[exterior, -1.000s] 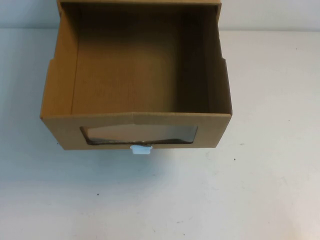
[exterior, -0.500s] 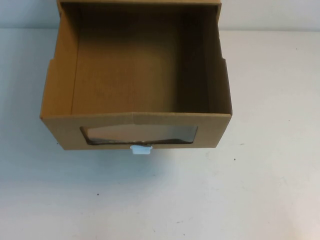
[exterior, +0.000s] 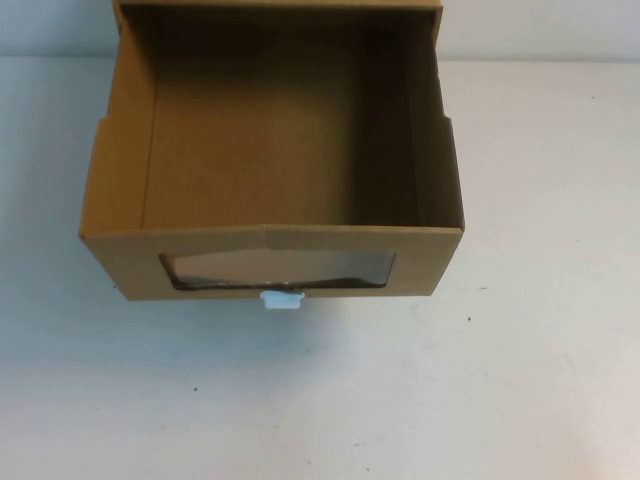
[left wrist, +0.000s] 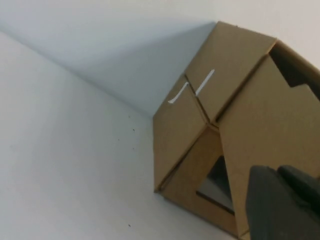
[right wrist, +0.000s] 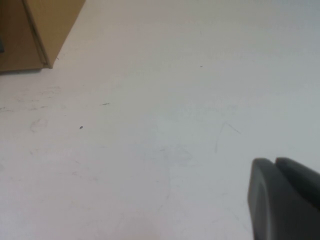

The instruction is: Close the shoe box

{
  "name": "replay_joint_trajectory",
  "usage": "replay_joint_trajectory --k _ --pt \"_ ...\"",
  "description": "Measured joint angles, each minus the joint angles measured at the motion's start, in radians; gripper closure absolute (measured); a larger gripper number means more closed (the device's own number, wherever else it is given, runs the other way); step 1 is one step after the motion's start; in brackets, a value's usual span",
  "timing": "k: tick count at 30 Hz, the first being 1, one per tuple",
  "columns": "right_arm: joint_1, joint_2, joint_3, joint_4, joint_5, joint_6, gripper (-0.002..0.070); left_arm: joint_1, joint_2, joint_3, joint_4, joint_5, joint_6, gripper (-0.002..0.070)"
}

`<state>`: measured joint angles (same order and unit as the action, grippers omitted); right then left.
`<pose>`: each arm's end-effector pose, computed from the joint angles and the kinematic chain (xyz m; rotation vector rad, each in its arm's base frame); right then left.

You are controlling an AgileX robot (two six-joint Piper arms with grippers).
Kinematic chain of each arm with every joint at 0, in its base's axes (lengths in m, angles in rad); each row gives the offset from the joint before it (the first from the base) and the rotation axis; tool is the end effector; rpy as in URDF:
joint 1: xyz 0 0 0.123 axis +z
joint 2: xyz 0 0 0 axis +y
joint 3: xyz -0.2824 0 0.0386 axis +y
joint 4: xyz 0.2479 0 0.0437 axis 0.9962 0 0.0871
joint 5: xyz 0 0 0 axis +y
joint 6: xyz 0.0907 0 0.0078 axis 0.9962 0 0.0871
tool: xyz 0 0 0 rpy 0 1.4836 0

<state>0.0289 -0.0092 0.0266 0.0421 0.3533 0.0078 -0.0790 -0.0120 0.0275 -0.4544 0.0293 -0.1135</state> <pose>0.0532 0.0029 0.1728 0.0069 1.8545 0.0665 0.0564 -0.0057 0.2021 -0.3645 1.5051 -0.5244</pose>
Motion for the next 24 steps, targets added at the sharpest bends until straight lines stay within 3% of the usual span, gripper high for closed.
replay_joint_trajectory --k 3,7,13,20,24 --pt "0.000 0.000 0.000 0.000 0.000 0.000 0.0689 0.000 0.000 -0.016 -0.029 0.042 -0.004 0.0680" --pt "0.000 0.000 0.000 0.000 0.000 0.000 0.0689 0.000 0.042 -0.166 -0.036 0.234 0.043 0.0680" --pt "0.000 -0.001 0.000 0.000 0.000 0.000 0.0689 0.000 0.307 -0.501 -0.052 0.492 0.272 0.0680" --pt "0.000 -0.002 0.000 0.000 0.000 0.000 0.0689 0.000 0.725 -0.918 -0.249 0.647 0.647 0.0680" --pt "0.000 -0.002 0.000 0.000 0.000 0.000 0.0689 0.000 0.956 -1.172 -0.307 0.708 0.756 0.0680"
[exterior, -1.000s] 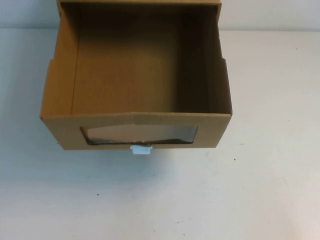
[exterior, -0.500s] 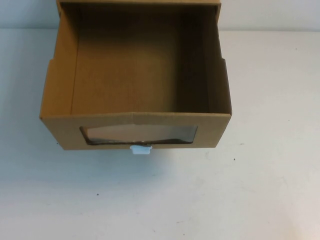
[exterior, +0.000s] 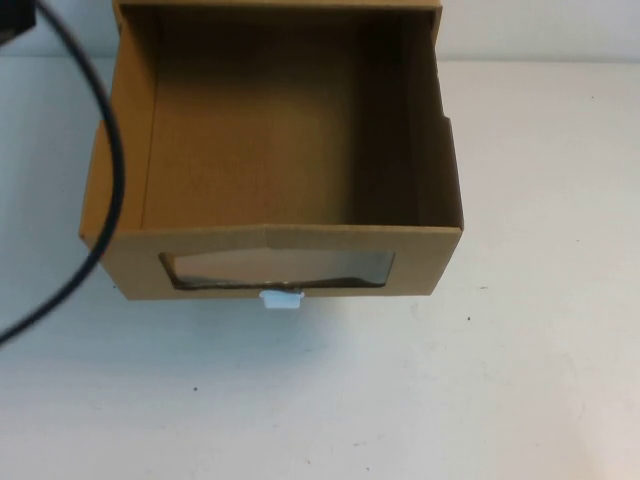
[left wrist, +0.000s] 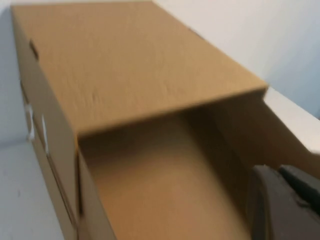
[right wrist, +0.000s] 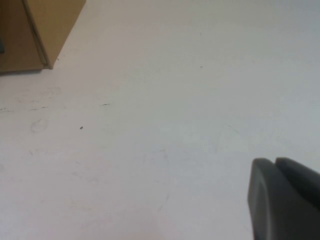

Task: Close the shoe box
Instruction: Press the shoe box with left arm

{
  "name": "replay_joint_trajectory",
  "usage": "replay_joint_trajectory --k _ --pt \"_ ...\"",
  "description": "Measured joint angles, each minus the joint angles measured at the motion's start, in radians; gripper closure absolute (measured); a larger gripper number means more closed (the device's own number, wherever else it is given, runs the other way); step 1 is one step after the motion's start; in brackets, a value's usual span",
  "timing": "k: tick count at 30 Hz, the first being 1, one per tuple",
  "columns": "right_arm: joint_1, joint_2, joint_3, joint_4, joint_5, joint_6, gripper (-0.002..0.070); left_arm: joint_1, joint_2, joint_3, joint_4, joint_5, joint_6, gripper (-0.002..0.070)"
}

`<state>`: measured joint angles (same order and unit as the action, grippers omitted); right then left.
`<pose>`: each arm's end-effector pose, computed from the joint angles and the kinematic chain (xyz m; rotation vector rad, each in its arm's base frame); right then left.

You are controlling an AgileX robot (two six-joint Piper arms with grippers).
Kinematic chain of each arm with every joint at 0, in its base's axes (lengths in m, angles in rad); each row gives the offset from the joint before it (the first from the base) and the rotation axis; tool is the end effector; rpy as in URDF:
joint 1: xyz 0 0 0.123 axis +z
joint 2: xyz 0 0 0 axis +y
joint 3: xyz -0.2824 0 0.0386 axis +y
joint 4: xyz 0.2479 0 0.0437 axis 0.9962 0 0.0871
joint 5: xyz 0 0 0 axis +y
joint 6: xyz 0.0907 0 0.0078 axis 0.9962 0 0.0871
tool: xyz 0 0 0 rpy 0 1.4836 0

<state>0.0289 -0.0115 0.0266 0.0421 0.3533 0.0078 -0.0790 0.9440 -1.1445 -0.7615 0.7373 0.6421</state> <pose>0.0531 0.0029 0.1729 0.0069 1.8522 0.0666 0.1731 -0.0561 0.4431 0.4305 1.8071 -0.4843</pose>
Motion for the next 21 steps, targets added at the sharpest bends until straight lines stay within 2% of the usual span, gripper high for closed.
replay_joint_trajectory --k 8,21 --pt "0.000 0.000 0.000 0.000 0.000 0.000 0.0689 0.000 0.401 -0.460 -0.013 0.086 0.061 0.0680" --pt "0.000 -0.002 0.000 0.000 0.000 0.000 0.0689 0.000 0.876 -0.928 -0.031 0.230 0.029 0.0680"
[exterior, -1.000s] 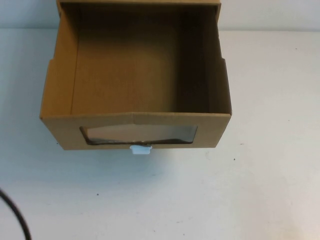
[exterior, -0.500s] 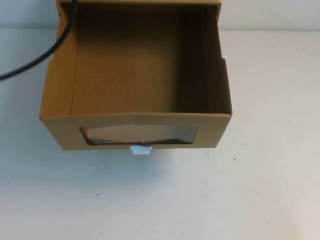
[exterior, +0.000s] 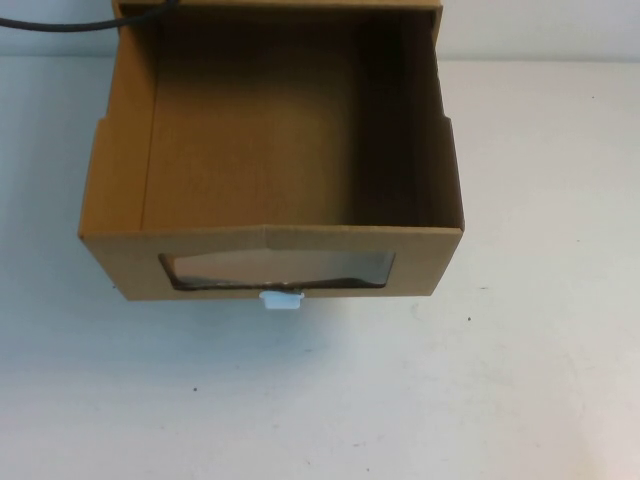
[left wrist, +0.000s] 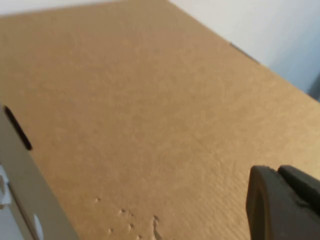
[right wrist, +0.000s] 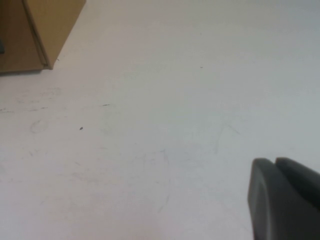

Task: Close the shoe box
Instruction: Press the shoe box with left arm, then close the shoe box with your right arm

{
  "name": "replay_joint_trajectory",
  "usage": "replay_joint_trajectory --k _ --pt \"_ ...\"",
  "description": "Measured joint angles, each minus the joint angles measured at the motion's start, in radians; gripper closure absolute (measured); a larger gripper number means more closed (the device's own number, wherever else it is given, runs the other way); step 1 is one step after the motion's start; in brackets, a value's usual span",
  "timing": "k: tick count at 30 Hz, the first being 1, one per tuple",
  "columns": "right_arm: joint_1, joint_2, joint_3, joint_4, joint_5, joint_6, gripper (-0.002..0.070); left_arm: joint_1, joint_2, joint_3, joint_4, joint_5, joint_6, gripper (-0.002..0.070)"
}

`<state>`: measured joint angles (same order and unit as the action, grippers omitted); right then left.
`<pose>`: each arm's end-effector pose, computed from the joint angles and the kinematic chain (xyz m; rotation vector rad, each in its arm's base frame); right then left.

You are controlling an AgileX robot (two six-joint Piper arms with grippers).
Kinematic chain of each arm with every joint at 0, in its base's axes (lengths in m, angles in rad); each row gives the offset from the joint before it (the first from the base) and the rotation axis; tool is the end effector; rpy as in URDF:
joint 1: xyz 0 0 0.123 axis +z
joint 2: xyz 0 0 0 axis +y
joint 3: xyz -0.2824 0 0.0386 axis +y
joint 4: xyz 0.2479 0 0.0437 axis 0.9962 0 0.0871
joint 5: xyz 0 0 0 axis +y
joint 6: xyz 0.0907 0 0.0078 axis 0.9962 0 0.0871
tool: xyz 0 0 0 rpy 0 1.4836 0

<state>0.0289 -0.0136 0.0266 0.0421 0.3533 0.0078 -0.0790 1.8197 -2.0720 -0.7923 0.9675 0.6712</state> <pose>0.0530 0.0029 0.1731 0.0069 1.8501 0.0666 0.3968 -0.0850 0.4589 0.6108 1.8844 -0.5860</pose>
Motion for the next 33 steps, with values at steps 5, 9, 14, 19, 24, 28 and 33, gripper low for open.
replay_joint_trajectory --k 5,9,14,19,24,28,33 --pt "0.000 0.000 0.000 0.000 0.000 0.000 0.0689 -0.013 0.130 -0.130 0.004 0.080 -0.036 0.0680" --pt "0.000 0.000 0.000 0.000 0.000 0.000 0.0689 -0.029 0.204 -0.197 0.004 0.126 -0.063 0.0680" --pt "0.000 0.000 0.000 0.014 -0.013 0.000 0.0689 -0.030 0.245 -0.209 0.010 0.145 -0.105 0.0680" --pt "0.000 0.000 0.000 0.211 -0.103 0.000 0.0689 -0.030 0.267 -0.215 0.014 0.155 -0.134 0.0680" --pt "0.000 0.000 0.000 0.460 -0.246 0.000 0.0689 -0.030 0.267 -0.221 0.026 0.161 -0.143 0.0680" --pt "0.000 0.000 0.000 0.521 -0.332 0.000 0.0689 -0.030 0.267 -0.224 0.032 0.168 -0.145 0.0680" --pt "0.000 0.005 -0.071 0.583 -0.187 0.000 0.0689 -0.031 0.267 -0.224 0.034 0.173 -0.146 0.0680"
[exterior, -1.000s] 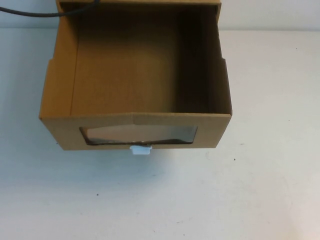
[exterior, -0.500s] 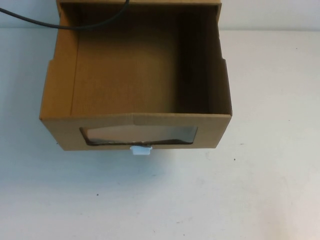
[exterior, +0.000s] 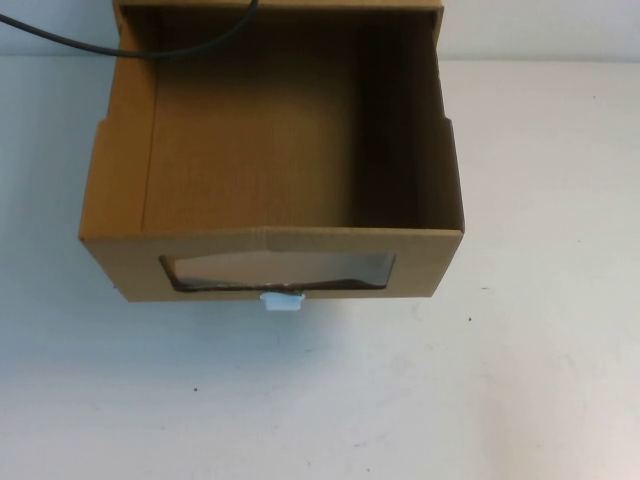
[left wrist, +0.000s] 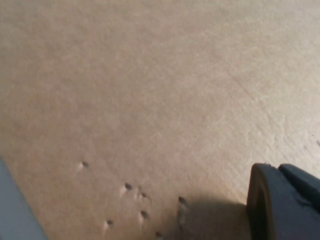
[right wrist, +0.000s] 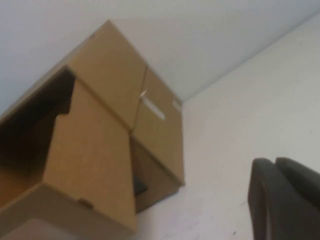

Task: Close the shoe box
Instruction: Close the shoe box with your right arm

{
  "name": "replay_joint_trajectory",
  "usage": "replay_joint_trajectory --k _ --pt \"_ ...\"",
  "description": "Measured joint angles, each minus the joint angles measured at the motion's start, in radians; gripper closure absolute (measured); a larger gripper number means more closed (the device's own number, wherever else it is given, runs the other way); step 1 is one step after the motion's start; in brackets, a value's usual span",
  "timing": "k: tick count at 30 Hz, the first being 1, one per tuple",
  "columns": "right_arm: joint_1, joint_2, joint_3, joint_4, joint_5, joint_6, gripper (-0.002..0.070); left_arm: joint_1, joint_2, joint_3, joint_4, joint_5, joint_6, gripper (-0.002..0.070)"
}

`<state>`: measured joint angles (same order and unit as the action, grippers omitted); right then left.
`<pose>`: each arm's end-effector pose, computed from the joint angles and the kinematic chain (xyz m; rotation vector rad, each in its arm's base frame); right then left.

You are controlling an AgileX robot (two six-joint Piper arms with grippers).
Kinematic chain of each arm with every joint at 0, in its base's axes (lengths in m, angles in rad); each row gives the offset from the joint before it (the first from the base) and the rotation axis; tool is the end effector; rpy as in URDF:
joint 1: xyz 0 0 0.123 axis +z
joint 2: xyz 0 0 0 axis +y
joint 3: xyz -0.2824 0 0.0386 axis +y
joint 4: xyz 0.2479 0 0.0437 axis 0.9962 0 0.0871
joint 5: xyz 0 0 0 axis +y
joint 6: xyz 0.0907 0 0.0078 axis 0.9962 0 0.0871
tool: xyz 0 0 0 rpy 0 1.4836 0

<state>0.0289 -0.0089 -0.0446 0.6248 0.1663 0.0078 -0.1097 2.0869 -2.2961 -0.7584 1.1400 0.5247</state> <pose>0.0528 0.0104 0.2164 0.3946 1.5465 0.5888 0.4512 -0.1070 0.3974 0.6255 2.1071 -0.7423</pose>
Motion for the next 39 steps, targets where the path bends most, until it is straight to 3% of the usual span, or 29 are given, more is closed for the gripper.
replay_joint_trajectory --k 6,10,17,21,28,35,39 --pt "0.000 0.237 -0.303 -0.074 0.433 -0.016 0.0689 0.000 0.000 0.000 0.000 0.004 -0.002 0.0680" --pt "0.000 0.434 -0.498 -0.116 0.659 -0.117 0.0689 0.000 0.000 0.000 0.000 0.005 -0.002 0.0680" --pt "0.003 0.727 -0.735 -0.119 0.801 -0.276 0.0687 0.000 0.000 0.000 0.000 0.006 -0.002 0.0680" --pt "0.064 0.841 -0.831 -0.098 0.803 -0.305 0.0687 0.000 0.000 0.000 0.000 0.006 -0.004 0.0680" --pt "0.356 1.039 -0.999 -0.147 0.738 -0.257 0.0687 0.000 0.000 0.000 0.000 0.006 -0.004 0.0680" --pt "0.711 1.239 -1.127 -0.358 0.622 -0.074 0.0687 0.000 0.000 0.000 0.000 0.006 -0.004 0.0680" --pt "0.849 1.344 -1.209 -0.487 0.595 0.019 0.0687 0.000 0.000 0.000 0.000 0.006 -0.004 0.0680"
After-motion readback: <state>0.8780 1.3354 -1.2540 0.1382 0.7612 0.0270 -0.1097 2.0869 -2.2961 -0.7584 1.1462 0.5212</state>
